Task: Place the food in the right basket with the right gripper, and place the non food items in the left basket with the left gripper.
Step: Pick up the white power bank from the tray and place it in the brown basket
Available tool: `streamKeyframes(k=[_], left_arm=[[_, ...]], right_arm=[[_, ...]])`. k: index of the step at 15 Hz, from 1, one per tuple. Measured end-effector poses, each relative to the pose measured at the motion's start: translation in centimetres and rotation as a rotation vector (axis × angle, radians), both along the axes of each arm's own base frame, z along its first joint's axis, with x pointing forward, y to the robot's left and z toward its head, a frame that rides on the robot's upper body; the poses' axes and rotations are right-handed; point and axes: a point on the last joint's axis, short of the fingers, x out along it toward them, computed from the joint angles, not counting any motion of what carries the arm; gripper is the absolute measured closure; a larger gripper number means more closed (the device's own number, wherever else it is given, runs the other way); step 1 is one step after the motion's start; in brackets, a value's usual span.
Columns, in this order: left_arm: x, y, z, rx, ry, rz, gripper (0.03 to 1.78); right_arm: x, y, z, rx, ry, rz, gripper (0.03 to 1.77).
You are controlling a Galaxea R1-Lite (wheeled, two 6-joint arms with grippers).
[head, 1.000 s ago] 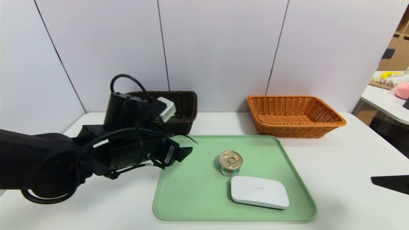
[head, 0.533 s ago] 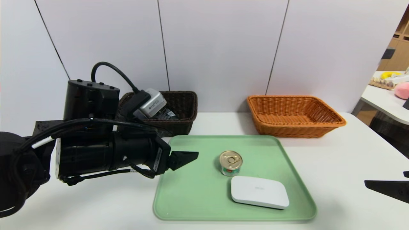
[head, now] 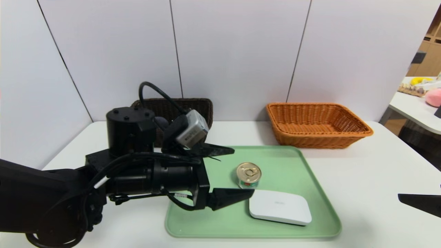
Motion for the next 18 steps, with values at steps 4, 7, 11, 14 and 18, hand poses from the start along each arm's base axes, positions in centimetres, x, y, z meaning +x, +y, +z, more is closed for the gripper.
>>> streamKeyframes(k=[4, 7, 11, 14, 18], left_arm=[[0.3, -2.9, -1.7, 0.044, -0.035, -0.075, 0.12], [0.7, -5.0, -3.1, 0.083, -0.045, -0.122, 0.12], [0.8, -6.7, -4.3, 0.178, -0.001, -0.171, 0.12], [0.8, -8.0, -4.0, 0.231, 0.012, -0.202, 0.12], [1.9, -9.8, -4.0, 0.248, -0.021, -0.206, 0.12]], right_arm=[[-0.4, -0.1, 0.1, 0.004, -0.014, -0.010, 0.10], [-0.9, -0.3, 0.2, 0.006, -0.027, -0.019, 0.10], [-1.4, -0.3, 0.3, 0.009, -0.042, -0.020, 0.10], [-1.7, -0.3, 0.2, 0.012, -0.048, -0.017, 0.10], [-2.0, -0.4, 0.2, 0.013, -0.056, -0.017, 0.10]])
